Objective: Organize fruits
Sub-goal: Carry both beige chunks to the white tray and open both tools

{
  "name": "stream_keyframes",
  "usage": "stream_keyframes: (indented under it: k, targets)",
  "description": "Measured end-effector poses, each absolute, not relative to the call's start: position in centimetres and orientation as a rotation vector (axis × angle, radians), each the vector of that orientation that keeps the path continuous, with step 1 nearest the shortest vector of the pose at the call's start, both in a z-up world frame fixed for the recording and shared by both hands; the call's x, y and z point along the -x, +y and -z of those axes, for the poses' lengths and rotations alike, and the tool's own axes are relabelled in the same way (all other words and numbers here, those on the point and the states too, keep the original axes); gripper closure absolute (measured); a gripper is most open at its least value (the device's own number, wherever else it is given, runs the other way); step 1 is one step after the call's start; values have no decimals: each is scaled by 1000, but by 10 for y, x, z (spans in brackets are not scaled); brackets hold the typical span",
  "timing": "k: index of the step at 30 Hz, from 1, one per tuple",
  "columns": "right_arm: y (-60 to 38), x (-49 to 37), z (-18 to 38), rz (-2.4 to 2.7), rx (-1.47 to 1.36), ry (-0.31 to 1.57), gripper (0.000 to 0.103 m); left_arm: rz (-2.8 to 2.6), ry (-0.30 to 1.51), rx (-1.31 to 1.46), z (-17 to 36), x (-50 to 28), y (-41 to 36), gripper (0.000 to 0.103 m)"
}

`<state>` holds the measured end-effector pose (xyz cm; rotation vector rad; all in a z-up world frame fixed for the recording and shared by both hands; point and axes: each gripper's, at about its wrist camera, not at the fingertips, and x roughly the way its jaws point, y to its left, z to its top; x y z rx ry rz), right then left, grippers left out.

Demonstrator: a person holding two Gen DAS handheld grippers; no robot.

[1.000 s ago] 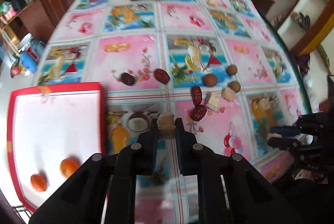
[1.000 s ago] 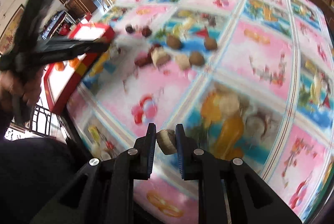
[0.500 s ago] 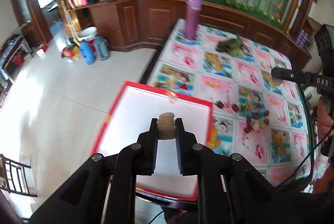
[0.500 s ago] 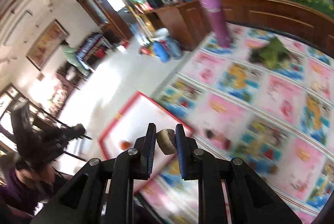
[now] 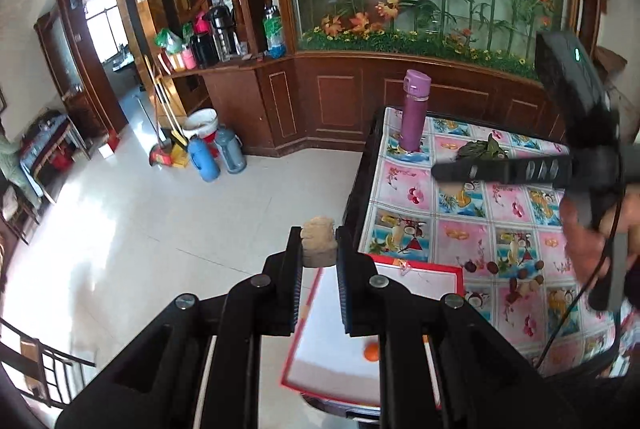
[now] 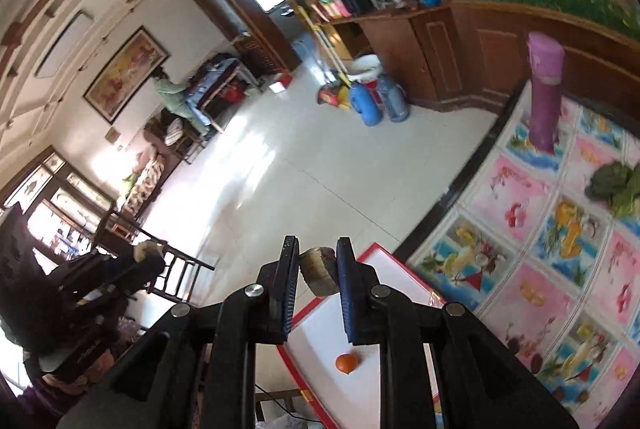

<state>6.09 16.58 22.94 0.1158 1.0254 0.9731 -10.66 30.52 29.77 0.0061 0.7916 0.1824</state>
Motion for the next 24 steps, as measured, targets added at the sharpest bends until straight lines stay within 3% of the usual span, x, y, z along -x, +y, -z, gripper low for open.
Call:
stream_keyframes:
  k: [6, 10, 24]
  targets:
    - [167, -48, -93, -756, -41, 1208, 86, -163, 941, 109, -175, 69, 304, 86]
    - [167, -36, -44, -672, 23, 1257, 86, -184, 1054, 93, -96, 49, 298, 86]
    - [173, -35, -18, -537, 42, 1262, 86, -82, 1126, 43, -47, 46, 313, 86]
